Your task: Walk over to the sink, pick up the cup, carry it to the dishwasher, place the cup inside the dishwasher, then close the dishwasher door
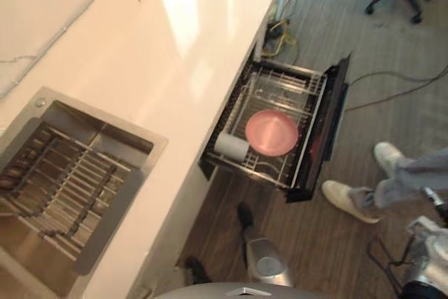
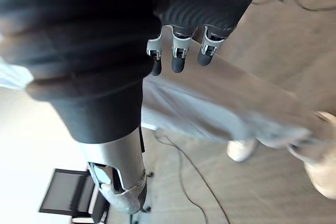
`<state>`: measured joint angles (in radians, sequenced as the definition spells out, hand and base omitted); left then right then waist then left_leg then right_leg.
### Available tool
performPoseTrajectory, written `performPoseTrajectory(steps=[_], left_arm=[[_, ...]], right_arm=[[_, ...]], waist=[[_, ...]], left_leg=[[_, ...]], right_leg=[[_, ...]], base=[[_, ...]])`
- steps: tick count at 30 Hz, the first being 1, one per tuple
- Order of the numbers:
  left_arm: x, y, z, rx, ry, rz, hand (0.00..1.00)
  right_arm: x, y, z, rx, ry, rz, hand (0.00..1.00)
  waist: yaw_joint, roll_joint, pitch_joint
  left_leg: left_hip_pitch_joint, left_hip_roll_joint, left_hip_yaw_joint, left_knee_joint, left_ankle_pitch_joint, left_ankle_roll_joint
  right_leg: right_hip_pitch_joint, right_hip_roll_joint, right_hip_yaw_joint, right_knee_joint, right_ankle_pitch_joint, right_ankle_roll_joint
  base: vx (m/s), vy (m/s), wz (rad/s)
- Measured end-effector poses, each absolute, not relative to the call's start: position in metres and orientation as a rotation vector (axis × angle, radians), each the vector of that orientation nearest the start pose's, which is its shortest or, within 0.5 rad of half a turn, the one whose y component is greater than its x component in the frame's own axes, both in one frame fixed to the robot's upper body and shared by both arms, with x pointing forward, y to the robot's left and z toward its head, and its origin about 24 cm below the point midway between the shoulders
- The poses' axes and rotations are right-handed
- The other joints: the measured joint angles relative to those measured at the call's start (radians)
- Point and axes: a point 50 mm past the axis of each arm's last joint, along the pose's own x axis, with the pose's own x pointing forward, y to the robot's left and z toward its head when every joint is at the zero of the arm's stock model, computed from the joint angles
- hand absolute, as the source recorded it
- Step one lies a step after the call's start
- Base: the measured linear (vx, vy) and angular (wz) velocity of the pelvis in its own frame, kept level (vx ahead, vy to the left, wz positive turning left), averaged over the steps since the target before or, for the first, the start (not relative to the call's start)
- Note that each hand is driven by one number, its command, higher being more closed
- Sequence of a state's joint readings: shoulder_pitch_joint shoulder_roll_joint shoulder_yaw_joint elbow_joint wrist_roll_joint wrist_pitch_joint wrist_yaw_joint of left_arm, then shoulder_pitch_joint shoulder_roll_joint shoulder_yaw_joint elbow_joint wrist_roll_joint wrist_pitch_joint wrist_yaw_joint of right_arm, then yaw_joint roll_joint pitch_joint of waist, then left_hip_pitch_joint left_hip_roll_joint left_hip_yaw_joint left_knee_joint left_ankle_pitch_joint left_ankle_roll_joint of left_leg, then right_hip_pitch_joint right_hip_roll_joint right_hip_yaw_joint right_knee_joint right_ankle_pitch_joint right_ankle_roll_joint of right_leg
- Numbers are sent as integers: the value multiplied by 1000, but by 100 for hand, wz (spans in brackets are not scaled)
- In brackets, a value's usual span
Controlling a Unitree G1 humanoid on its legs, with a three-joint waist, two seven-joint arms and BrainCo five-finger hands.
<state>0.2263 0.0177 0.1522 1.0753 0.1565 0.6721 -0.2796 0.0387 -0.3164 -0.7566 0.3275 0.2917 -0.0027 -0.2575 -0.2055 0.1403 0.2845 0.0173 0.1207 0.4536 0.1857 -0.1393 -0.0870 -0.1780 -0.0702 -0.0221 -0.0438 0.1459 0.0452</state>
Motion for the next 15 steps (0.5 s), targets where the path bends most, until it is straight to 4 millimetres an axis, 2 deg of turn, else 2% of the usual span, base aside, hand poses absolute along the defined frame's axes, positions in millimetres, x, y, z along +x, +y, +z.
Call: performPoseTrajectory(steps=[1, 3, 4, 5, 6, 7, 8, 9, 10, 11, 12, 15], left_arm=[[-33, 161, -170, -255, 1940, -33, 0], [-27, 164, -173, -207, 1884, 23, 0], [-26, 165, -173, -197, 1867, 40, 0], [-23, 166, -174, -189, 1835, 73, 0], [-12, 167, -175, -179, 1758, 124, 0], [-9, 166, -176, -179, 1733, 135, 0], [-2, 163, -176, -178, 1691, 142, 0], [3, 161, -176, -183, 1665, 144, 0], [9, 159, -176, -180, 1647, 149, 0], [9, 159, -176, -186, 1646, 151, 0], [10, 157, -176, -193, 1649, 154, 0], [10, 155, -176, -221, 1649, 179, 0]], right_arm=[[150, -387, 18, 96, 142, -1072, 0], [156, -360, -6, 191, 207, -1023, 0], [157, -353, -12, 216, 221, -1007, 0], [159, -344, -18, 244, 240, -985, 0], [161, -330, -28, 291, 261, -961, 0], [165, -326, -28, 301, 256, -947, 0], [167, -322, -31, 324, 253, -946, 0], [166, -323, -36, 349, 254, -961, 0], [169, -321, -42, 382, 262, -962, 0], [170, -321, -42, 391, 256, -960, 0], [171, -323, -41, 407, 232, -969, 0], [169, -327, -41, 430, 206, -984, 0]], waist=[[3, 10, 1], [25, 39, 4], [29, 44, 5], [36, 53, 6], [56, 45, 11], [72, 63, 5], [79, 60, 17], [89, 48, 28], [101, 55, 27], [103, 52, 28], [105, 67, 18], [115, 80, 9]], left_leg=[[-1, -10, -6, -9, 14, 1], [-5, -37, -29, -35, 43, 5], [-11, -37, -41, -36, 37, 12], [-20, -31, -52, -43, 3, 27], [-41, -32, -70, -51, -15, 41], [-51, -26, -72, -52, -12, 51], [-54, -25, -75, -56, -9, 52], [-48, -36, -81, -70, -5, 48], [-54, -44, -109, -89, 5, 33], [-58, -45, -118, -98, 10, 29], [-67, -46, -145, -115, 33, 27], [-66, -44, -180, -139, 102, 10]], right_leg=[[1, -10, -7, -2, 0, 0], [3, -39, -43, -7, 4, 7], [3, -41, -55, -7, 7, 11], [2, -38, -79, -7, 11, 16], [6, -44, -105, -16, 10, 24], [2, -44, -113, -7, 20, 13], [0, -54, -115, 45, 13, 2], [1, -63, -128, 47, -11, 13], [11, -67, -153, 21, -8, 13], [14, -67, -162, 10, -5, 13], [16, -65, -187, -4, -3, 13], [16, -62, -220, -7, -1, 15]], base=[[-62, 25, 43], [-94, 37, 45], [-119, 46, 45], [-136, 45, 47], [-129, 38, 44], [-67, 49, 43], [49, 53, 37], [43, 47, 47], [29, 8, 38], [-4, -28, 46], [42, -35, 38], [65, -34, 31]])
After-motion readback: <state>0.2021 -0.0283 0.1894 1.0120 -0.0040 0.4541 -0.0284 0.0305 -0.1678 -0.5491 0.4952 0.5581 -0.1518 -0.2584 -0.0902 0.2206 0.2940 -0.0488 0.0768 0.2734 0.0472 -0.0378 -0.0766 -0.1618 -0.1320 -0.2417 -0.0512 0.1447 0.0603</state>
